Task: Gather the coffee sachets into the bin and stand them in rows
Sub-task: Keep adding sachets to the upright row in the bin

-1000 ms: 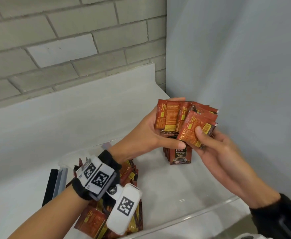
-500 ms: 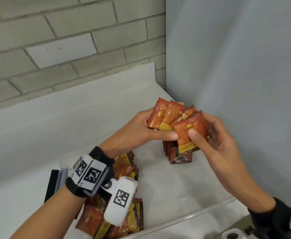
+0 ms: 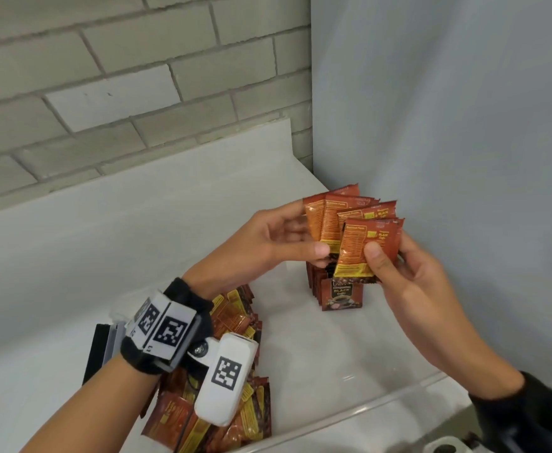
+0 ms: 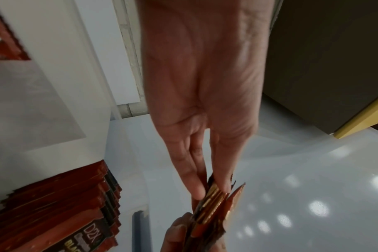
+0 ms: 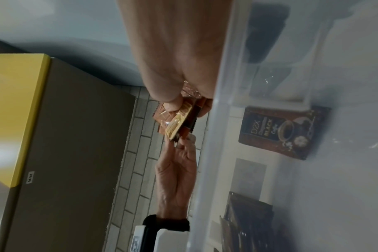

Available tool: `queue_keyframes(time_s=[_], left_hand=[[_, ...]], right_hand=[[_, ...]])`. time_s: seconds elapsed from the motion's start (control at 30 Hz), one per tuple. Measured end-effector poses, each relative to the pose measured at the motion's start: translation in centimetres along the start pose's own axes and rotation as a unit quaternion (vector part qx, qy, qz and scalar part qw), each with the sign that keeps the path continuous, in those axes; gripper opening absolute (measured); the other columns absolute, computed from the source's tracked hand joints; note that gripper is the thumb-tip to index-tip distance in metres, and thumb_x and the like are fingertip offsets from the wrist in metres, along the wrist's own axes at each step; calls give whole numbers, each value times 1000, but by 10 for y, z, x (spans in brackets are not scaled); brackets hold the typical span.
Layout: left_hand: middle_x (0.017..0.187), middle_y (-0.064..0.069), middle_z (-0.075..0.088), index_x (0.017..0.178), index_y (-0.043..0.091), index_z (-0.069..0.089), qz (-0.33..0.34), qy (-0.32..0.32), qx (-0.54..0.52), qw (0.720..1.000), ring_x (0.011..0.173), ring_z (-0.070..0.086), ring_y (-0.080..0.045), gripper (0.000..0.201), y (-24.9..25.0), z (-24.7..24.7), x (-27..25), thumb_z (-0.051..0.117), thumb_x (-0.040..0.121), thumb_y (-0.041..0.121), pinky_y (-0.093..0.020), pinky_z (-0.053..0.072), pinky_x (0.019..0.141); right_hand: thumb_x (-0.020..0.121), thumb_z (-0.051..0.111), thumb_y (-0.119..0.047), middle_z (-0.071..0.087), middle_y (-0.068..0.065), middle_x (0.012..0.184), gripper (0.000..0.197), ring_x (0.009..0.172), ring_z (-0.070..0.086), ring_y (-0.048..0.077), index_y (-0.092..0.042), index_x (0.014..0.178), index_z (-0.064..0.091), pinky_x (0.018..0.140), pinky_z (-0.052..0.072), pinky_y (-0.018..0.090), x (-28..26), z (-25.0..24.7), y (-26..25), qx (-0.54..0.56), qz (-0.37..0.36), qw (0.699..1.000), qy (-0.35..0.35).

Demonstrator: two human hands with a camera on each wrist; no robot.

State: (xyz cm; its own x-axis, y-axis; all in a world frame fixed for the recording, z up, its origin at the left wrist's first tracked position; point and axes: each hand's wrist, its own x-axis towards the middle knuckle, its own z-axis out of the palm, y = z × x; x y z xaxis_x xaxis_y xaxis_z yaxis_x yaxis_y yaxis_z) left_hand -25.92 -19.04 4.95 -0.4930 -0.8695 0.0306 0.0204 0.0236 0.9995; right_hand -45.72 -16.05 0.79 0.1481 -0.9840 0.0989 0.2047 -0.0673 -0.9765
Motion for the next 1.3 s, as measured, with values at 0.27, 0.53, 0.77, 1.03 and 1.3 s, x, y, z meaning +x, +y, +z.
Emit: queue_keyframes(time_s=[0.27, 0.53, 0.77, 1.03, 1.3], left_hand=[[116, -16, 67, 123, 18, 63, -22, -42, 43, 998, 93, 66, -18, 49, 4, -5, -3, 73, 76, 28, -23, 52, 76], [101, -22, 66, 101, 1, 52, -42, -17, 79, 996, 87, 63, -25, 40, 1, -2, -1, 77, 70, 9, -24, 55, 71], [130, 11, 45, 137, 30, 34, 52, -4, 248, 967, 126, 43, -6, 86, 16, -3, -7, 84, 67, 33, -27, 41, 103], [159, -4, 14, 154, 14, -2, 107, -48, 568, 815, 147, 5, -15, 125, 9, 41, 10, 84, 67, 44, -26, 3, 120], [146, -5, 40, 151, 13, 19, 98, -30, 481, 871, 125, 39, -9, 105, -4, 38, 21, 83, 68, 19, -11, 29, 101]], right_hand=[[87, 57, -38, 70, 0, 114, 38, 106, 66, 16, -22, 121, 60, 83, 52, 21, -1, 0, -1, 9, 18, 998, -67], [76, 71, -52, 66, 3, 122, 51, 115, 62, 22, -28, 120, 62, 99, 47, 37, 0, -1, 3, 37, 30, 995, -89], [78, 63, -33, 73, -1, 105, 41, 97, 70, 14, -16, 115, 59, 74, 53, 18, 1, 1, -2, 45, 15, 999, -11], [73, 64, -39, 68, -12, 80, 30, 77, 67, 5, -19, 95, 56, 68, 53, 21, 0, 2, 4, -51, -26, 998, 16], [76, 66, -46, 66, -6, 88, 39, 81, 67, 5, -20, 101, 53, 64, 50, 18, -1, 3, 0, -35, 10, 999, 0]])
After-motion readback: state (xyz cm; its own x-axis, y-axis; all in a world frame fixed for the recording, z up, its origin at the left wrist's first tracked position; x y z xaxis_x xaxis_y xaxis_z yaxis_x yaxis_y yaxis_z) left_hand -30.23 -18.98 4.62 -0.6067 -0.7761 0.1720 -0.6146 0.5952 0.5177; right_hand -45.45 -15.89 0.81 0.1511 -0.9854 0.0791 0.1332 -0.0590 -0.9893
